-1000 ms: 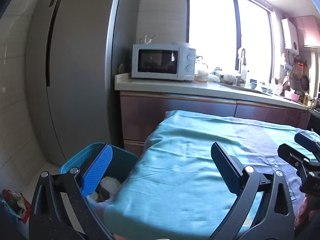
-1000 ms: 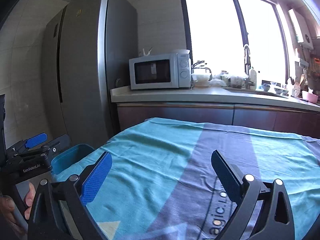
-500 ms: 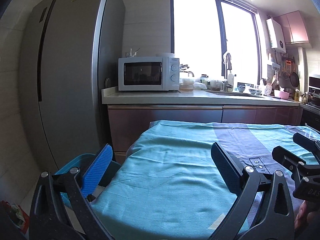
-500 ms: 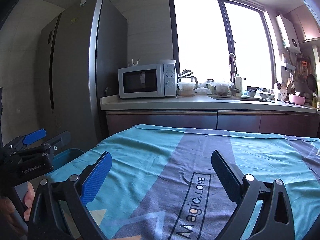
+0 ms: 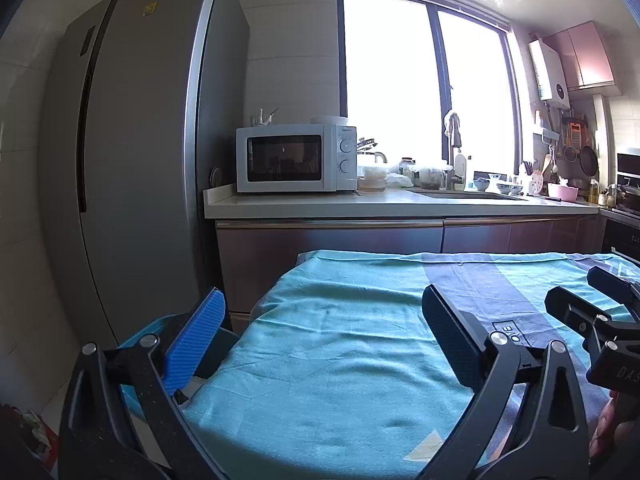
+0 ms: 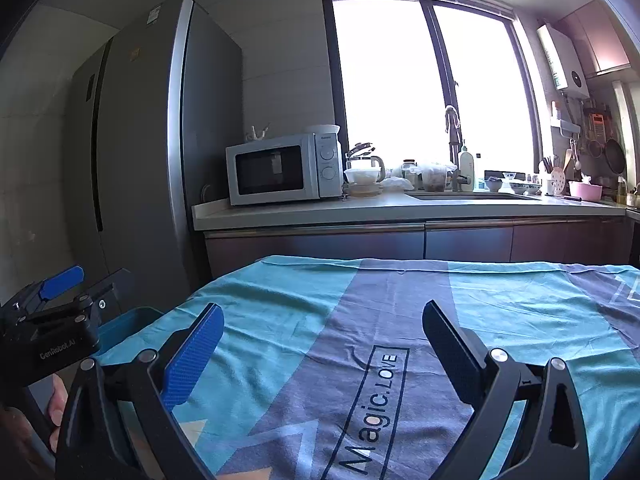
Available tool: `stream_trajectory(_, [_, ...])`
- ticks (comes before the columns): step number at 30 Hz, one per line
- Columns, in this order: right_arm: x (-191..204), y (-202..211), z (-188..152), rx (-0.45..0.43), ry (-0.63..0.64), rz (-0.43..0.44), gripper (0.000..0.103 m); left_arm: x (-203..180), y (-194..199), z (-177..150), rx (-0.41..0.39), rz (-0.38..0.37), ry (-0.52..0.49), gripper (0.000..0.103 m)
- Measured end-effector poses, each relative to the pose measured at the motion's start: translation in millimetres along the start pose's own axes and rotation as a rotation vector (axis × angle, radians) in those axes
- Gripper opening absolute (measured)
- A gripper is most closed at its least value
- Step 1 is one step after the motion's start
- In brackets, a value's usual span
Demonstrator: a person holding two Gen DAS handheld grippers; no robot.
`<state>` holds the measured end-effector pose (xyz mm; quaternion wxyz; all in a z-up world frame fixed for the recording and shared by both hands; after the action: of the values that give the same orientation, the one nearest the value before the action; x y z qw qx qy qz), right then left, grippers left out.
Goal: Collect trash
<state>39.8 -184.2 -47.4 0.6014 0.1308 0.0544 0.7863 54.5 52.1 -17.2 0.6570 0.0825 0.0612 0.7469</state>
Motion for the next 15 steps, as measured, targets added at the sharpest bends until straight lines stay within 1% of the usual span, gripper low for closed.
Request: stream_trajectory(15, [-8.6,4.4,1.9,-0.009,-0.007,-0.005,0.096,-7.8,-0.6,3.5,-0.024,-0.005,-0.02,0.097])
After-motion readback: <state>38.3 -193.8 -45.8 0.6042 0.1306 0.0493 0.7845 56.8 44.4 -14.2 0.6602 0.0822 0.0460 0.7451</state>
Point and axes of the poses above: each gripper's, at about its wrist camera, not at the fingertips, and y roughly against the way its jaws point, x to its left, z to its top, the point moved 9 cm from there along -y, roughly the way its jaws point, and after that the axes turned 7 degrees about z, right-handed, at the moved point
